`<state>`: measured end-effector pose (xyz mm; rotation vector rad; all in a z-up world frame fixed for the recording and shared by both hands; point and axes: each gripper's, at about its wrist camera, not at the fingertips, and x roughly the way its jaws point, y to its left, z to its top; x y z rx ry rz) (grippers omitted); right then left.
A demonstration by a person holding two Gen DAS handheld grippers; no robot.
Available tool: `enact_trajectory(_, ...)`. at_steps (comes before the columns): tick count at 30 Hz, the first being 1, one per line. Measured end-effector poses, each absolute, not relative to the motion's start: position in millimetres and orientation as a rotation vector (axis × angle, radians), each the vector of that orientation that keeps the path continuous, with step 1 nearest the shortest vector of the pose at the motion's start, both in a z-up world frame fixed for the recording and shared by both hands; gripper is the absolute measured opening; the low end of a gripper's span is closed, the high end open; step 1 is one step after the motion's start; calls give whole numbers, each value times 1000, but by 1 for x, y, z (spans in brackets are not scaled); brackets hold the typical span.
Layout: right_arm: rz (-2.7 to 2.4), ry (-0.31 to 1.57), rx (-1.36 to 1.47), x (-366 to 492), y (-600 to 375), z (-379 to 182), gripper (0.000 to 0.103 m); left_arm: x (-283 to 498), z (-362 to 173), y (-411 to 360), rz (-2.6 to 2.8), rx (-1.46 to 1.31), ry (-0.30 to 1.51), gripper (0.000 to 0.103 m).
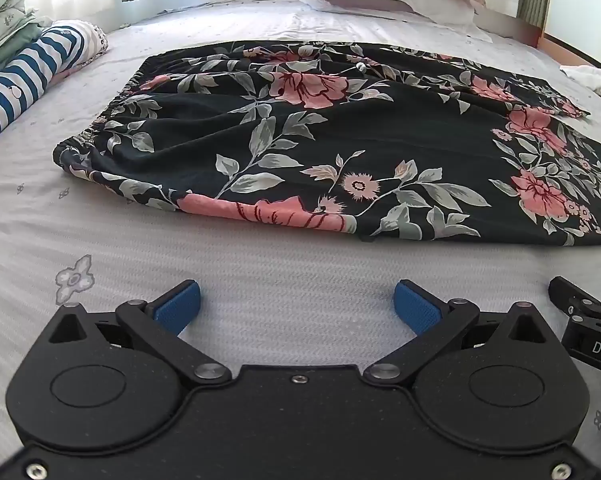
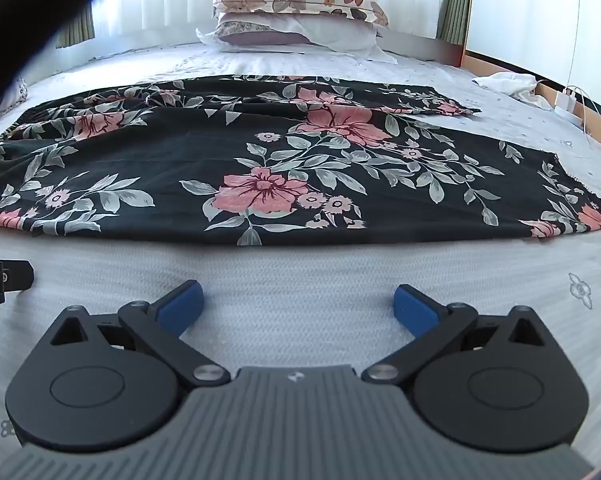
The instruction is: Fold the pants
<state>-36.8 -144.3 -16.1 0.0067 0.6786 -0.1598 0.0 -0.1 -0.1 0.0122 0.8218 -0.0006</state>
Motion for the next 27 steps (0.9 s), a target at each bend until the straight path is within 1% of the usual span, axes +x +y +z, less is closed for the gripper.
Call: enact_trajectory(27, -160, 674, 7, -37, -144, -17, 103, 0, 0, 0, 1, 18, 818, 103)
